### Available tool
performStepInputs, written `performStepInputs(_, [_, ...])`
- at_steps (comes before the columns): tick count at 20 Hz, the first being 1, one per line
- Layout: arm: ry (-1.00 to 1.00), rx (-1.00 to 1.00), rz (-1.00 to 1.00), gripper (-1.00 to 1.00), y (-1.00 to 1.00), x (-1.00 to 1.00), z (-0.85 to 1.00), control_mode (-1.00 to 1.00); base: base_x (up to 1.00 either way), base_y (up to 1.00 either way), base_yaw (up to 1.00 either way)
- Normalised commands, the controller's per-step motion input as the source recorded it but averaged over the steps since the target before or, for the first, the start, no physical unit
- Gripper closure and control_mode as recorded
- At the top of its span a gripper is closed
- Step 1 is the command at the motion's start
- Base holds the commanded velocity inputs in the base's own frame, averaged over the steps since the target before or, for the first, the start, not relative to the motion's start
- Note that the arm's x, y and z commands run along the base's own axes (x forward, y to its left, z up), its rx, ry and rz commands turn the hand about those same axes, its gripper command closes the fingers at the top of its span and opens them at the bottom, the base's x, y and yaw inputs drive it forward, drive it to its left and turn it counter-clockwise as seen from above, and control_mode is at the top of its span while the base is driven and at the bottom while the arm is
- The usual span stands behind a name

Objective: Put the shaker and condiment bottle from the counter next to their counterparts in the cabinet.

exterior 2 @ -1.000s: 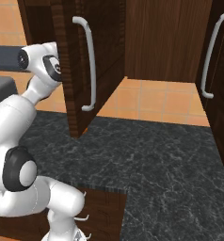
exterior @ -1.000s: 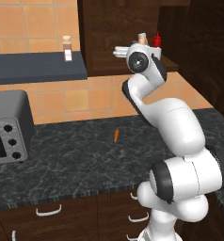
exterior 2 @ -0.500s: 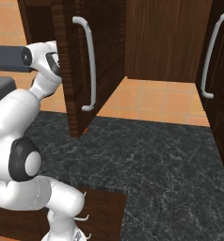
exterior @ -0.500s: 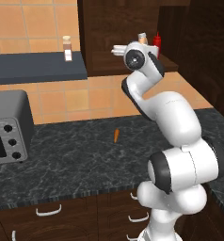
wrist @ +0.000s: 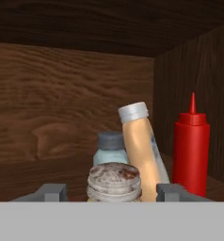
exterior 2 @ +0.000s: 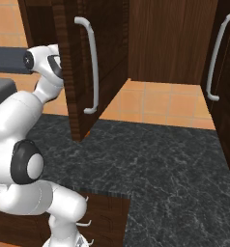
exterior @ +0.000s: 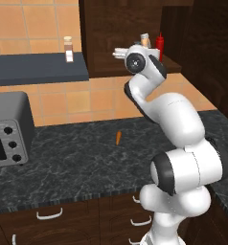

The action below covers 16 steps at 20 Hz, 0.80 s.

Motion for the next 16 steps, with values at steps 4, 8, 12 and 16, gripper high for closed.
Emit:
performStepInputs(4, [0.0, 0.0, 0.0, -1.0, 0.0, 0.0, -0.09, -1.0, 0.0, 0.0, 0.0])
performStepInputs(8, [0.0, 0.0, 0.0, -1.0, 0.0, 0.0, -0.02, -1.0, 0.0, 0.0, 0.0])
performStepInputs(12, [-0.04, 0.04, 0.0, -1.0, 0.0, -0.24, 0.0, -1.0, 0.0, 0.0, 0.0])
performStepInputs(16, [-0.08, 0.01, 0.02, -1.0, 0.11, -0.35, 0.02, -1.0, 0.0, 0.0, 0.0])
